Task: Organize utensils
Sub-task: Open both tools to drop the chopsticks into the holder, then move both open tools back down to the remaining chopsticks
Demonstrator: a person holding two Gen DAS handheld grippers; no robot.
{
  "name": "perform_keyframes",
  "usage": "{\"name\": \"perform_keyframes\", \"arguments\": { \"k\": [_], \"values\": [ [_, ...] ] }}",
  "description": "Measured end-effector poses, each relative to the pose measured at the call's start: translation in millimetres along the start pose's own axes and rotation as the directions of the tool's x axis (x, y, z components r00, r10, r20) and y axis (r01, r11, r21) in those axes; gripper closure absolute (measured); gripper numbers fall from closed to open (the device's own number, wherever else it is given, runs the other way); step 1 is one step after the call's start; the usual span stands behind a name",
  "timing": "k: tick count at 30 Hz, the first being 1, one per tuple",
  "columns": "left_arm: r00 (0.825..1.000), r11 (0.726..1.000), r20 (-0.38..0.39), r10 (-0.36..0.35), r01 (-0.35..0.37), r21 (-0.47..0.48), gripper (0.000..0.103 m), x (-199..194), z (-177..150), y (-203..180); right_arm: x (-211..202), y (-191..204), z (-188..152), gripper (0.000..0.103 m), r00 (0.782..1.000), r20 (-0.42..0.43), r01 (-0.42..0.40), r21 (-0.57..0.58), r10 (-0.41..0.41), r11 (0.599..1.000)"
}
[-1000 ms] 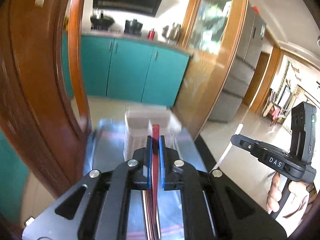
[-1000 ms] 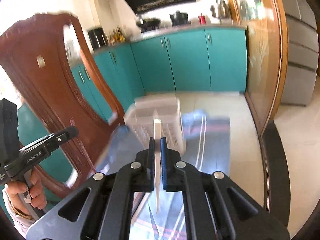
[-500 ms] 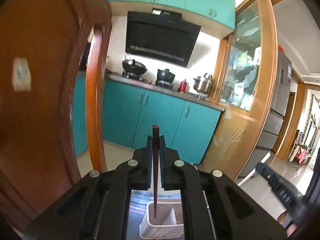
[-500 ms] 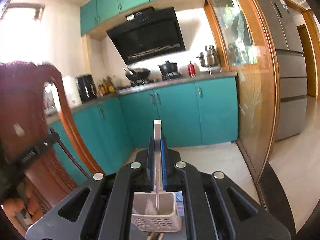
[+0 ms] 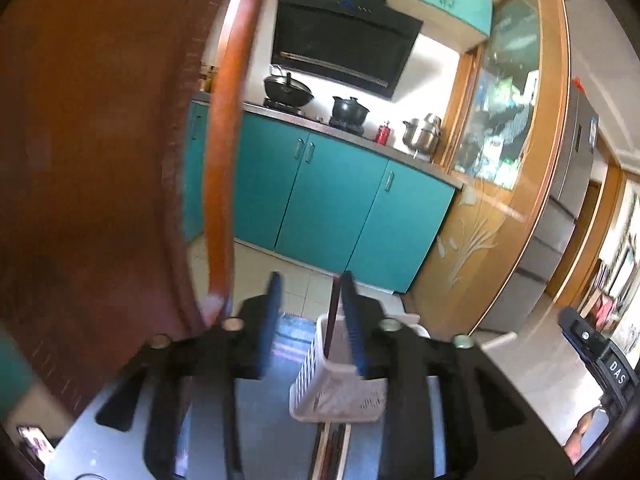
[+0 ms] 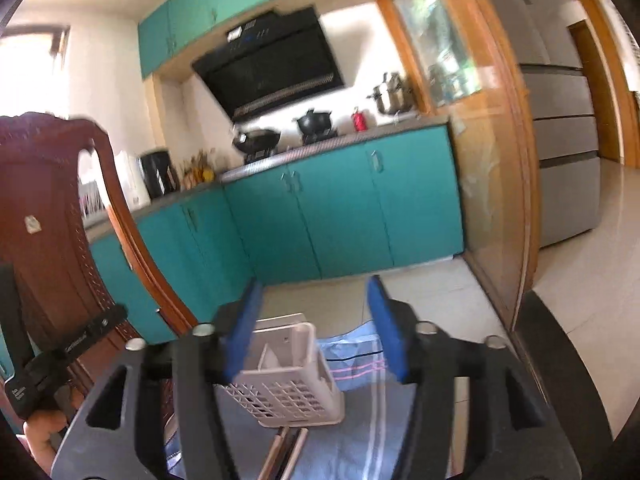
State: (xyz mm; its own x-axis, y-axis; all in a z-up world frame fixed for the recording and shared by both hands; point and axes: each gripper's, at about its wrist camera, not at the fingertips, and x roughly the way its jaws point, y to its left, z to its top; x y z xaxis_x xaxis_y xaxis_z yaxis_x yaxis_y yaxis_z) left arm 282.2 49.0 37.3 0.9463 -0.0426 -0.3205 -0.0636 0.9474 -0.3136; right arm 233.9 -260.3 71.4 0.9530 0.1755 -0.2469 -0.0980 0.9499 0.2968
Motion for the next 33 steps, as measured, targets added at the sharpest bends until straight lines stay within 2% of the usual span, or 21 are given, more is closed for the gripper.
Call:
{"name": "perform_keyframes", "arguments": {
  "k": [2,4,5,6,7,8,9,10,12,14,16,17,20,21,22,23,27,33],
  "values": [
    [1.0,1.0,-0.022,-0.02,0.02,-0.021,0.065,-20,-22,8,-21,-15,-13,0.041,0.999,0.026,0.029,0.032,-0.029,0.999],
    [0.994,1.0,-0.106,-0.01,0.01,-0.002,0.065,-26,-55,13,-35,-36,-39,0.041,0.999,0.006,0.052,0.1,-0.053,0.994],
    [0.985,1.0,-0.174,-0.008,0.009,0.008,0.065,-21,-73,14,-34,-42,-52,0.041,0.998,-0.036,0.053,0.121,-0.049,0.991],
    [0.96,0.999,-0.28,-0.026,0.031,0.014,0.065,-11,-99,15,-27,-47,-67,0.041,0.994,-0.1,0.049,0.125,-0.037,0.991],
    [0.936,0.999,-0.349,-0.036,0.043,0.013,0.066,-4,-117,15,-13,-49,-87,0.041,0.979,-0.201,0.052,0.101,-0.031,0.994],
    [0.903,0.999,-0.429,-0.027,0.037,0.014,0.066,4,-138,15,1,-51,-108,0.041,0.956,-0.288,0.071,0.07,-0.048,0.995],
    [0.878,0.999,-0.478,-0.018,0.031,0.019,0.067,9,-152,15,13,-54,-127,0.041,0.934,-0.351,0.094,0.053,-0.069,0.994],
    [0.848,0.999,-0.53,-0.014,0.036,0.031,0.067,13,-169,12,20,-57,-138,0.041,0.918,-0.388,0.104,0.051,-0.077,0.993],
    [0.819,0.997,-0.573,0.01,0.038,0.072,0.063,16,-190,5,30,-65,-153,0.041,0.894,-0.443,0.121,0.078,-0.074,0.99],
    [0.798,0.992,-0.602,0.034,0.045,0.116,0.052,18,-208,-3,31,-72,-158,0.041,0.886,-0.458,0.138,0.126,-0.065,0.982],
    [0.787,0.988,-0.615,0.055,0.046,0.146,0.046,22,-216,-11,28,-74,-156,0.041,0.891,-0.446,0.157,0.128,-0.085,0.979],
    [0.793,0.983,-0.605,0.075,0.042,0.177,0.044,20,-223,-12,27,-75,-156,0.041,0.892,-0.443,0.163,0.127,-0.091,0.979],
    [0.792,0.969,-0.598,0.122,0.034,0.243,0.045,22,-225,-21,27,-73,-159,0.041,0.887,-0.453,0.162,0.119,-0.092,0.98],
    [0.792,0.968,-0.596,0.128,0.03,0.248,0.049,21,-227,-23,27,-74,-161,0.041,0.884,-0.458,0.163,0.113,-0.094,0.98],
    [0.795,0.964,-0.59,0.144,0.021,0.263,0.066,20,-227,-25,28,-73,-163,0.041,0.882,-0.462,0.164,0.106,-0.097,0.981],
    [0.795,0.961,-0.587,0.154,0.018,0.277,0.07,20,-227,-28,29,-73,-163,0.041,0.88,-0.464,0.164,0.102,-0.099,0.981],
    [0.791,0.959,-0.594,0.145,0.036,0.281,0.07,18,-228,-40,33,-73,-166,0.041,0.876,-0.474,0.158,0.115,-0.086,0.981],
    [0.781,0.97,-0.616,0.098,0.063,0.234,0.072,11,-227,-45,36,-72,-169,0.041,0.873,-0.483,0.153,0.125,-0.075,0.98]
  ]
}}
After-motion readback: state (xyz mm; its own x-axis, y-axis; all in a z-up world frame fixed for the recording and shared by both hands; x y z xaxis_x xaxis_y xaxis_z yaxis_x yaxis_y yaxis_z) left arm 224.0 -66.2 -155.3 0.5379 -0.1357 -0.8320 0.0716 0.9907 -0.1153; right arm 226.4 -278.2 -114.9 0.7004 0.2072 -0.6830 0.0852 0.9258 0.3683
